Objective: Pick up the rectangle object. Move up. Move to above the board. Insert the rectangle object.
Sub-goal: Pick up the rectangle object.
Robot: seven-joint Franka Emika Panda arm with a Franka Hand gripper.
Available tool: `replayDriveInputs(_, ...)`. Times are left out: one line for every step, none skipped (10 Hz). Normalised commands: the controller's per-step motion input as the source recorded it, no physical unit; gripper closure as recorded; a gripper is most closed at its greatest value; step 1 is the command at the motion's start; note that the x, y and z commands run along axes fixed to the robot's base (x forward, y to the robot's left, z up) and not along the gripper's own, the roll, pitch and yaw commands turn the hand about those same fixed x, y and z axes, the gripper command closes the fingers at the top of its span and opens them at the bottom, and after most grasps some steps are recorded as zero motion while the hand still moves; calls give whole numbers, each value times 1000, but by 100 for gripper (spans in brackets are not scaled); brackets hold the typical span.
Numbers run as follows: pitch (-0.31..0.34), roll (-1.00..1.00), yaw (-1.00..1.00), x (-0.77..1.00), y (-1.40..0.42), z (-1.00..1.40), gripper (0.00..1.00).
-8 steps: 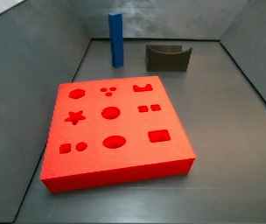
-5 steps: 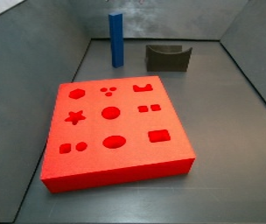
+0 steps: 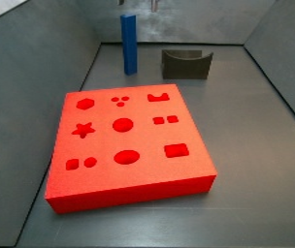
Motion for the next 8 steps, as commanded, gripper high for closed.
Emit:
replayDriveInputs(0,0,-934,0,-220,-189,0)
replayDriveInputs(0,0,-849,0,-354,-217,0)
replayDriveInputs(0,0,-783,0,-437,-220,0)
replayDriveInputs(0,0,-774,0,-446,-223,0)
replayDriveInputs(0,0,-769,0,-449,-237,0)
replayDriveInputs(0,0,-514,23,-217,0,0)
replayDriveInputs(0,14,-3,-40,0,0,0)
replayDriveInputs(-21,29,-97,-326,0,-317,0)
